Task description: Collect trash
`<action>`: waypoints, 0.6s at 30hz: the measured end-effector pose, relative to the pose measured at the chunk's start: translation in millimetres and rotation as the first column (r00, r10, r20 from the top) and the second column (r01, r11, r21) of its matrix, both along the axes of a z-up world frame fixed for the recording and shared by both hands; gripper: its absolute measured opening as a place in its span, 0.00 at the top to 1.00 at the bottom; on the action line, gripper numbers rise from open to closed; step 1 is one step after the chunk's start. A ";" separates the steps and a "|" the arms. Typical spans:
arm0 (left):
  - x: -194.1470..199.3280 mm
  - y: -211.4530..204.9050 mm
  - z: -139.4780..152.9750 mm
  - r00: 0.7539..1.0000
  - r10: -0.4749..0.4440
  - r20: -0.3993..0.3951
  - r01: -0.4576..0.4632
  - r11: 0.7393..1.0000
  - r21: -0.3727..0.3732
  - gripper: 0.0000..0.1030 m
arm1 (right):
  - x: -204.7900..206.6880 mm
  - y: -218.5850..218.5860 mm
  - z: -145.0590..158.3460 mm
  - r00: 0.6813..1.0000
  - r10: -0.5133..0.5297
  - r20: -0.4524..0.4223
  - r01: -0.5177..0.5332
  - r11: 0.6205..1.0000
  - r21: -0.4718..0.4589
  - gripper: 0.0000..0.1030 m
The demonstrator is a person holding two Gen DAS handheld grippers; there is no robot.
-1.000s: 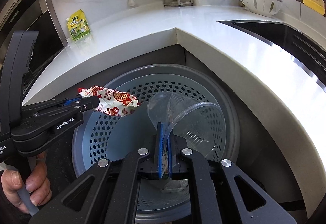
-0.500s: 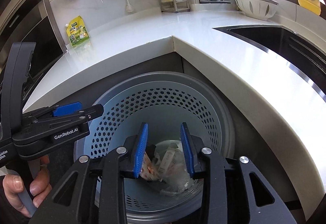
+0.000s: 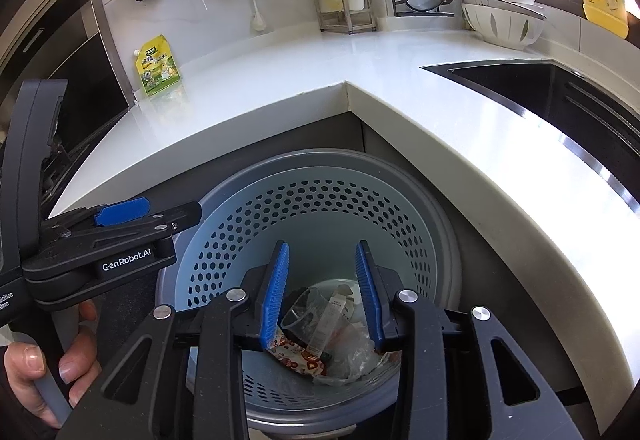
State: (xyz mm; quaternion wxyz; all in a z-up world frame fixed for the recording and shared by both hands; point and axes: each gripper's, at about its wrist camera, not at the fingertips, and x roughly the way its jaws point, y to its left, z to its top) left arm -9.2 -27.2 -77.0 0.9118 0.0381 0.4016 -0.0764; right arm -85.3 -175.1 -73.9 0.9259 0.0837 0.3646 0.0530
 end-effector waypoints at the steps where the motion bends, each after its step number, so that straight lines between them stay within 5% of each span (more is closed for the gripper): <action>1: -0.7 0.5 1.0 1.000 0.001 0.002 -0.001 1.000 -0.001 0.33 | -1.2 -0.1 0.8 1.000 -0.002 0.002 0.002 1.000 0.000 0.66; 18: -11.8 8.4 13.5 0.999 0.023 0.042 -0.024 1.000 0.006 0.18 | -12.9 2.5 13.3 0.998 -0.035 0.046 0.036 0.999 -0.023 0.39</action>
